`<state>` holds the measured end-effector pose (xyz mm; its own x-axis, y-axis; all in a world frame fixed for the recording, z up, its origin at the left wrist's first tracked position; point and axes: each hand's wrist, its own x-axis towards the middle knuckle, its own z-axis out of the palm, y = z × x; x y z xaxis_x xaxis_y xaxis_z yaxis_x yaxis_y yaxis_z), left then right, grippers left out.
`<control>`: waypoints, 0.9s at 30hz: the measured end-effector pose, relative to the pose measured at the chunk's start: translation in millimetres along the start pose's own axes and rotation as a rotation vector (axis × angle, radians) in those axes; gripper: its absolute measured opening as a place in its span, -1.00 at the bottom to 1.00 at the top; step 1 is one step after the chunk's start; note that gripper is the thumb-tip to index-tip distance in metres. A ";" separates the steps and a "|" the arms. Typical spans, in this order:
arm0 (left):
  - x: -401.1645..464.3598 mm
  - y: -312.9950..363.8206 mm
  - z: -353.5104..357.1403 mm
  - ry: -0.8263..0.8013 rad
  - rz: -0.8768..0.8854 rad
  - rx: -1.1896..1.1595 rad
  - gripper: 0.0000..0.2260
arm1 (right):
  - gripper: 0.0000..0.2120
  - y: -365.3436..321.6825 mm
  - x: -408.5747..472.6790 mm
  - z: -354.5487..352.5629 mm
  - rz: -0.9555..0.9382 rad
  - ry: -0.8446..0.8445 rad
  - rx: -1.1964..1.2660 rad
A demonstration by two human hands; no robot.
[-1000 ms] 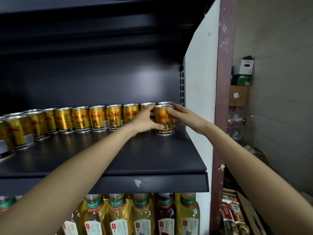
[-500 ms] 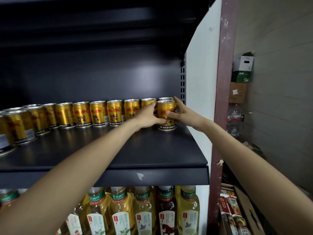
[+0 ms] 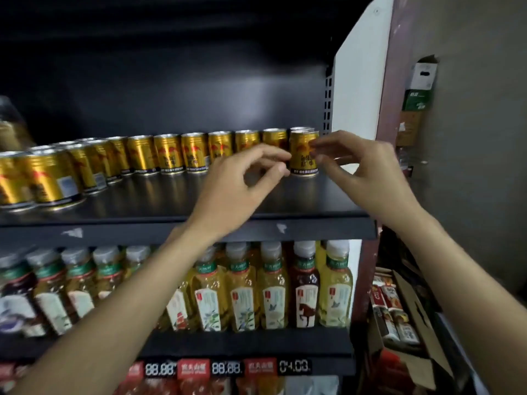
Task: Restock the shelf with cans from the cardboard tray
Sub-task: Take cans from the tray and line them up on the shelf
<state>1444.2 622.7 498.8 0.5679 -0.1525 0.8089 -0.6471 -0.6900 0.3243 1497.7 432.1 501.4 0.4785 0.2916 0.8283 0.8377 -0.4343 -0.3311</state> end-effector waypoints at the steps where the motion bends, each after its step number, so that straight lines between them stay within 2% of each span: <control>1: -20.1 2.7 -6.5 0.046 0.069 0.077 -0.87 | -0.81 -15.9 -15.1 5.7 -0.016 0.032 -0.016; 3: -61.7 -0.3 -16.9 0.131 0.177 0.171 -0.84 | -0.83 -45.1 -49.3 23.0 -0.041 0.121 -0.032; 5: -105.0 -9.2 -26.0 0.193 0.202 0.185 -0.79 | -0.87 -71.5 -86.2 48.0 -0.068 0.245 -0.025; 8: -178.2 -26.5 -42.0 0.191 0.075 0.136 -0.78 | -0.87 -98.1 -146.3 97.9 -0.050 0.294 0.043; 10: -232.9 -41.1 -54.6 0.096 -0.153 0.075 -0.80 | -0.85 -111.7 -189.0 131.2 0.030 0.175 0.097; 13: -319.0 -66.0 -75.6 -0.121 -0.612 -0.034 -0.89 | -0.77 -132.4 -251.2 177.3 0.228 -0.088 0.116; 14: -347.6 -73.3 -83.2 -0.170 -0.742 -0.074 -0.85 | -0.75 -138.2 -271.7 192.6 0.306 -0.197 0.107; 16: -401.0 -82.8 -100.4 -0.225 -0.887 -0.084 -0.77 | -0.74 -150.6 -311.3 222.8 0.433 -0.431 0.080; 19: -470.7 -86.2 -124.1 -0.271 -1.030 -0.066 -0.84 | -0.71 -170.2 -364.1 262.5 0.543 -0.754 0.075; 21: -513.8 -90.2 -137.4 -0.273 -1.083 0.043 -0.85 | -0.66 -185.0 -391.8 283.6 0.545 -0.939 0.082; 23: -548.2 -90.8 -150.7 -0.269 -1.046 0.239 -0.81 | -0.61 -200.2 -413.2 302.1 0.518 -1.044 0.092; 27: -593.6 -90.6 -167.5 -0.238 -1.069 0.322 -0.70 | -0.47 -228.3 -432.4 339.9 0.486 -1.144 0.117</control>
<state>1080.5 894.2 71.5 0.8539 0.5158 0.0696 0.3669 -0.6913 0.6225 1189.0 694.9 65.2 0.6497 0.7213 -0.2399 0.5004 -0.6434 -0.5794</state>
